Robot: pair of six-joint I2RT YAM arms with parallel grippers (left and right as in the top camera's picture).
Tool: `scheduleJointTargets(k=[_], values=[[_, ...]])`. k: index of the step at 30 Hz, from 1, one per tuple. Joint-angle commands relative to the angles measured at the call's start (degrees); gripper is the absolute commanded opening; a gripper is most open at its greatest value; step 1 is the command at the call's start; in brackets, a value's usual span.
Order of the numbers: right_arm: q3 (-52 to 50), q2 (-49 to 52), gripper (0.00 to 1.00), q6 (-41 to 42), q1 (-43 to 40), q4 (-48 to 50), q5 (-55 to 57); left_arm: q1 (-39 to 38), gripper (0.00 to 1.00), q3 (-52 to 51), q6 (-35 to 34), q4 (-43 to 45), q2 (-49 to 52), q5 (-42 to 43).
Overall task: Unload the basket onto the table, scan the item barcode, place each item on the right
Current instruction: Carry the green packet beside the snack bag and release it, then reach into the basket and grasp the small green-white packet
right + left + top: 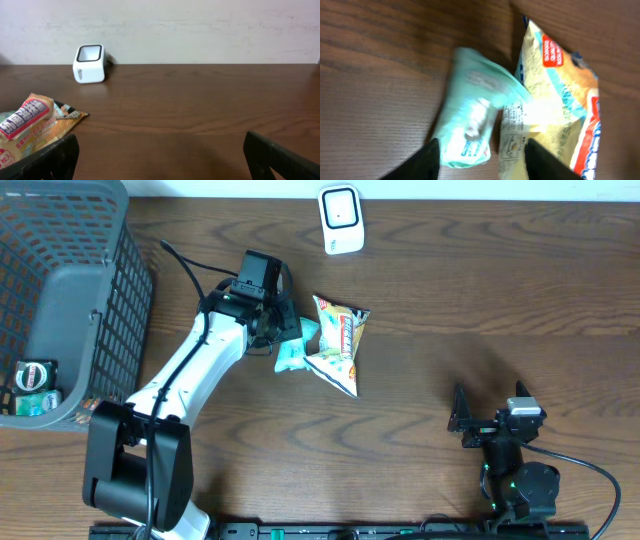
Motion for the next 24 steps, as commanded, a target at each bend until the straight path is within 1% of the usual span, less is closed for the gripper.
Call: scheduleJointTargets(k=[1,5,6,8,9,10,11,17,21,24], values=[[-0.09,-0.24,0.99,-0.63,0.63,-0.26,-0.13,0.17,0.58,1.68,0.17,0.02,-0.83,-0.55],[-0.09,-0.2,0.99,-0.63,0.63,-0.26,-0.13,0.83,0.59,4.24,1.4,-0.37,-3.72,-0.37],[-0.09,-0.2,0.99,-0.63,0.63,-0.26,-0.13,1.27,0.61,5.03,2.4,-0.37,-4.94,-0.39],[-0.09,-0.2,0.99,-0.63,0.63,-0.26,-0.13,2.4,0.69,6.56,4.83,-0.35,-7.63,-0.39],[-0.09,-0.2,0.99,-0.63,0.63,-0.26,-0.13,3.23,0.76,7.28,5.9,-0.35,-9.4,-0.39],[-0.09,-0.2,0.99,-0.63,0.63,-0.26,-0.15,4.13,0.8,7.8,6.29,-0.31,-11.34,-0.39],[-0.09,-0.2,0.99,-0.63,0.63,-0.26,-0.13,5.22,0.82,8.15,6.27,-0.02,-13.46,-0.39],[-0.09,-0.2,0.99,-0.63,0.63,-0.26,-0.13,13.88,0.88,8.26,6.29,2.71,-25.35,-1.29],[-0.09,-0.2,0.99,-0.63,0.63,-0.26,-0.13,21.24,0.9,8.26,6.27,2.62,-30.69,-7.63],[-0.09,-0.2,0.99,-0.63,0.63,-0.26,-0.13,26.69,0.91,8.26,6.23,2.69,-32.54,-11.67]])
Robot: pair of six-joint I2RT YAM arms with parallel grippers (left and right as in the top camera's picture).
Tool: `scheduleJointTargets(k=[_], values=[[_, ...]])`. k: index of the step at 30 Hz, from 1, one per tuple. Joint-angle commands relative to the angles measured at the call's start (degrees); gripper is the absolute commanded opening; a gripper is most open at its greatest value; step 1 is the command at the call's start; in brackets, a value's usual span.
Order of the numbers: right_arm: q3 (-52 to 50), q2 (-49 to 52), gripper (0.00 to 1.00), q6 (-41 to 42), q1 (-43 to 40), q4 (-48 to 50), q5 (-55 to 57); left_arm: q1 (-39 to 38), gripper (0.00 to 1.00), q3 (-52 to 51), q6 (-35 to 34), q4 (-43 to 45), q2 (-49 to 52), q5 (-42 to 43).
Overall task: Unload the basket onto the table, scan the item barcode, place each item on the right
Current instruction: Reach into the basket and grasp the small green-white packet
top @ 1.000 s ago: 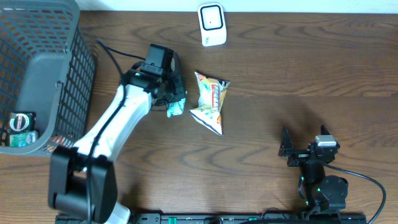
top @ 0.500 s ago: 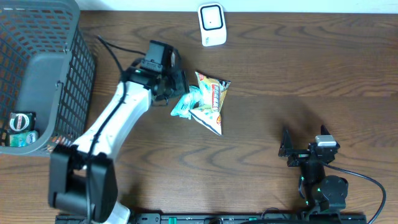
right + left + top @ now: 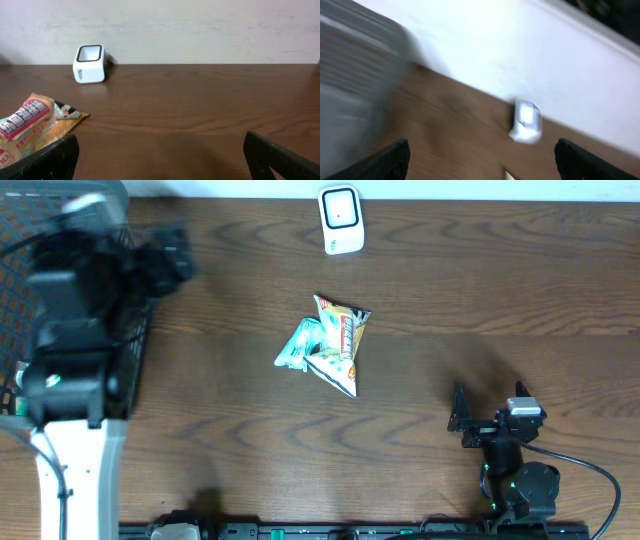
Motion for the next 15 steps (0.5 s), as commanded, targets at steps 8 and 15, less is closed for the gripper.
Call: scheduleJointTargets(k=[8,15], values=[[-0.09,-0.2,0.99,-0.66,0.63,-0.24,-0.13,18.12,0.98,0.39,0.57,-0.07,0.55,-8.48],[-0.09,-0.2,0.99,-0.66,0.63,-0.24,-0.13,26.86,0.98,0.37,0.57,-1.66,6.71,-8.74]])
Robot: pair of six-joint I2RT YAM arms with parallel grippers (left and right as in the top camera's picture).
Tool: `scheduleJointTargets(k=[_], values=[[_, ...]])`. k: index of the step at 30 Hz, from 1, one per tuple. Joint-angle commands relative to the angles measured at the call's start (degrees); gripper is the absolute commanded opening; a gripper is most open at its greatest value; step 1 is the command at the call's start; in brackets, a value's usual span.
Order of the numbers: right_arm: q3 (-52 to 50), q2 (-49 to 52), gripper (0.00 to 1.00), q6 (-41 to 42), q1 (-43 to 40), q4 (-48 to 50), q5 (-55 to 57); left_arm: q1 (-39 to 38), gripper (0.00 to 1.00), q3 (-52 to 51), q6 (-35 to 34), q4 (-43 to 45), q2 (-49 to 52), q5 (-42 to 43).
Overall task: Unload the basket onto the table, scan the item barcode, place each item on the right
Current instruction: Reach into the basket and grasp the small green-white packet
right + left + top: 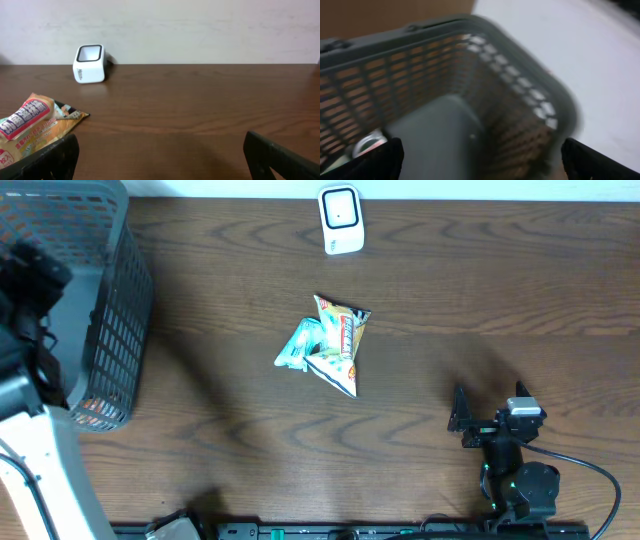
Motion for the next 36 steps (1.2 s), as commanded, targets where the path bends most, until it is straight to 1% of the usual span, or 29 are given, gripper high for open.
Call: scheduleJointTargets(k=[1,3,8,17,22,31,36], values=[[-0.09,-0.2,0.99,-0.63,0.63,-0.24,-0.13,4.11,0.98,0.37,0.55,-1.51,4.46,-1.22],[-0.09,-0.2,0.99,-0.63,0.63,-0.24,-0.13,5.46,0.98,0.37,0.52,-3.48,6.49,-3.1],[-0.09,-0.2,0.99,-0.63,0.63,-0.24,-0.13,7.74,0.98,0.37,0.52,-8.76,12.52,-11.19],[-0.09,-0.2,0.99,-0.63,0.63,-0.24,-0.13,8.52,0.98,0.37,0.59,-10.51,22.88,-12.11],[-0.09,-0.2,0.99,-0.63,0.63,-0.24,-0.13,8.52,0.98,0.37,0.57,-13.03,28.52,-15.82],[-0.09,-0.2,0.99,-0.63,0.63,-0.24,-0.15,8.52,0.98,0.37,0.46,-15.23,36.74,-15.93],[-0.09,-0.2,0.99,-0.63,0.63,-0.24,-0.13,9.31,0.98,0.35,-1.99,-15.85,39.85,-15.93]])
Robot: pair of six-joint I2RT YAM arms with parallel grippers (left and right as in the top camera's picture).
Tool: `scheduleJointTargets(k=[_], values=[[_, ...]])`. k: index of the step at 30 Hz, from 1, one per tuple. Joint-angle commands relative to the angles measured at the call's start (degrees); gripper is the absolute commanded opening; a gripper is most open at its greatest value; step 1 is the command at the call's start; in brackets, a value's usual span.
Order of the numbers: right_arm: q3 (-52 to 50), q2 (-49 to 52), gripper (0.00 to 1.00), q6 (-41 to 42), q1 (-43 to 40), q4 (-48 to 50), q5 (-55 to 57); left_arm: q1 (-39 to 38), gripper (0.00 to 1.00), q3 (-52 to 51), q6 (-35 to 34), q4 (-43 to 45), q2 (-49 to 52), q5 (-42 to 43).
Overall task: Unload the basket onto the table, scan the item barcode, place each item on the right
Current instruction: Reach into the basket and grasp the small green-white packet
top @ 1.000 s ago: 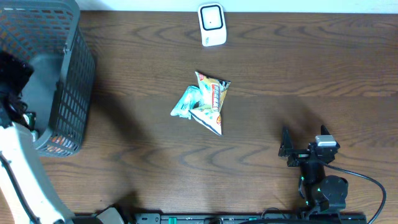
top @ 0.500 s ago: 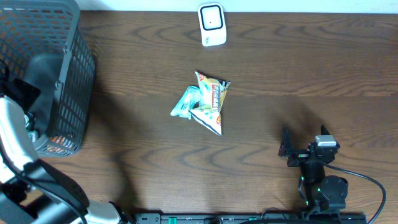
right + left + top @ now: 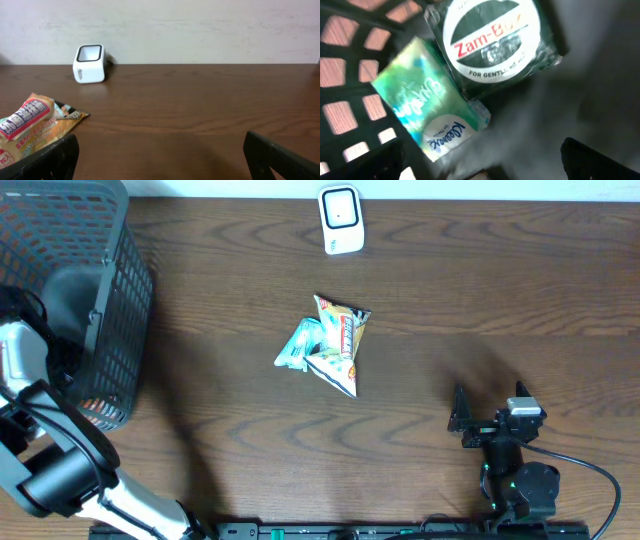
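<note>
Seen from the left wrist, my left gripper (image 3: 481, 167) is open and empty, low inside the grey basket (image 3: 122, 310). Just ahead of it lie a dark green Zam-Buk pack (image 3: 495, 42) and a green Kleenex tissue pack (image 3: 427, 112). The white scanner (image 3: 340, 218) stands at the table's far edge, also visible from the right wrist (image 3: 90, 63). My right gripper (image 3: 162, 160) rests open and empty near the front right. A teal packet (image 3: 296, 348) and an orange snack bag (image 3: 338, 342) lie mid-table.
The basket's mesh walls (image 3: 350, 60) close in around the left gripper. My left arm (image 3: 18, 355) comes over the basket's near left side. Bare wooden table (image 3: 480, 300) stretches between the snack bags, the scanner and the right arm.
My left gripper was above the basket, looking into it from outside. Now it is down inside, close over the Zam-Buk and Kleenex packs. The right arm and the table items have not moved.
My left gripper stood open around the teal packet beside the snack bag mid-table. Then it was empty near the basket's far corner, both packets left lying. After that it faced the basket's opening, and now it is inside the basket.
</note>
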Motion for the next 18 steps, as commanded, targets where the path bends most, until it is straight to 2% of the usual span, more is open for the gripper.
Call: scheduleJointTargets(k=[1,11,12,14,15,17,18], values=[[-0.09,-0.2,0.99,-0.66,0.63,-0.26,-0.13,1.29,0.98,0.37,-2.01,-0.39,2.16,-1.16],[-0.09,-0.2,0.99,-0.66,0.63,-0.26,-0.13,4.94,1.0,0.37,-1.88,2.29,5.14,-0.9],[-0.09,-0.2,0.99,-0.66,0.63,-0.26,-0.13,4.96,0.97,0.37,-1.88,2.34,5.44,-0.92],[-0.09,-0.2,0.99,-0.66,0.63,-0.26,-0.13,4.98,0.86,0.33,-1.9,2.56,5.79,-0.87],[-0.09,-0.2,0.99,-0.66,0.63,-0.26,-0.13,4.98,0.75,0.2,-1.9,2.73,5.84,-0.87],[-0.09,-0.2,0.99,-0.66,0.63,-0.26,-0.13,4.98,0.58,0.13,-1.9,2.78,5.84,-0.72],[-0.09,-0.2,0.99,-0.66,0.63,-0.26,-0.13,4.98,0.45,0.13,-1.9,2.71,5.84,-0.7]])
